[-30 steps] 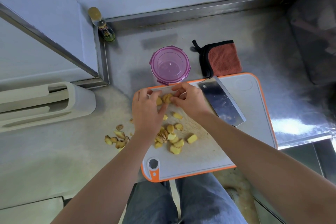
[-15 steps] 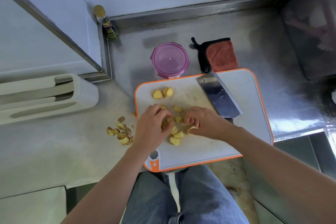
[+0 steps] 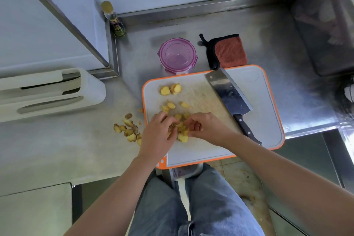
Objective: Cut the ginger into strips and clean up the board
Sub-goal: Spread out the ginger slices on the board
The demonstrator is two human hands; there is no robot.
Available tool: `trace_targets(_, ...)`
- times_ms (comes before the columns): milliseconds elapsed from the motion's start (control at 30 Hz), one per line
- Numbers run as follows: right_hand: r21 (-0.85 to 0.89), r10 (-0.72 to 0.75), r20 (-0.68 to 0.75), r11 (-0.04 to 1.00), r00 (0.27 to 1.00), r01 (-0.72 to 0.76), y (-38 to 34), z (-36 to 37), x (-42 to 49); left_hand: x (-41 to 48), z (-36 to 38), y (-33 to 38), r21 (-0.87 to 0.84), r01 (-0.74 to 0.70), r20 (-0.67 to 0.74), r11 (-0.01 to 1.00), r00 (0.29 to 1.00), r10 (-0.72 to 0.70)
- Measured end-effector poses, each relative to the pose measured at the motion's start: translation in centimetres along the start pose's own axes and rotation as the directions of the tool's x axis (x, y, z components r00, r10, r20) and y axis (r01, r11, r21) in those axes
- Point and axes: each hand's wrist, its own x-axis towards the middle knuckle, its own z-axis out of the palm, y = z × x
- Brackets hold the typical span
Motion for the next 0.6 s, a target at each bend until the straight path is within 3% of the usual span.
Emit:
trace_targets(167, -0.329, -0.132, -0.097, 0.940, 0.987, 0.093, 0.6, 1.4, -0.3, -0.3, 0.0, 0.2, 0.000, 0.009, -0.010, 1.000, 1.000, -0.009)
trace_targets(300, -0.399, -0.230, -0.108, 0.901, 0.967, 0.170, 1.0, 1.6, -1.0, 0.1, 0.0, 0.3, 0.003, 0.030, -0.012, 1.000, 0.999, -0.030)
trace_targets(367, -0.292, -0.189, -0.101, 0.944, 0.977, 0.153, 1.0, 1.1, -1.1, 0.3, 0.0, 0.3, -0.001, 0.032, -0.014, 0.999, 0.999, -0.032)
trace_targets(433, -0.075, -0.048, -0.167, 0.997, 0.985, 0.035, 0.7, -0.1, -0.7, 0.7, -0.2, 0.3, -0.011, 0.047, -0.024, 0.999, 0.999, -0.047)
trace_targets(533, 0.183, 0.225, -0.320, 0.968, 0.920, -0.173, 0.5, -2.5, 1.5, 1.8, -0.4, 0.2, -0.039, 0.107, -0.057, 0.994, 0.992, -0.109)
trace_targets(600, 0.256, 0.308, -0.378, 0.941, 0.873, -0.221, 0.4, -3.8, 3.6, 2.8, -0.6, 0.1, -0.053, 0.148, -0.078, 0.987, 0.985, -0.152)
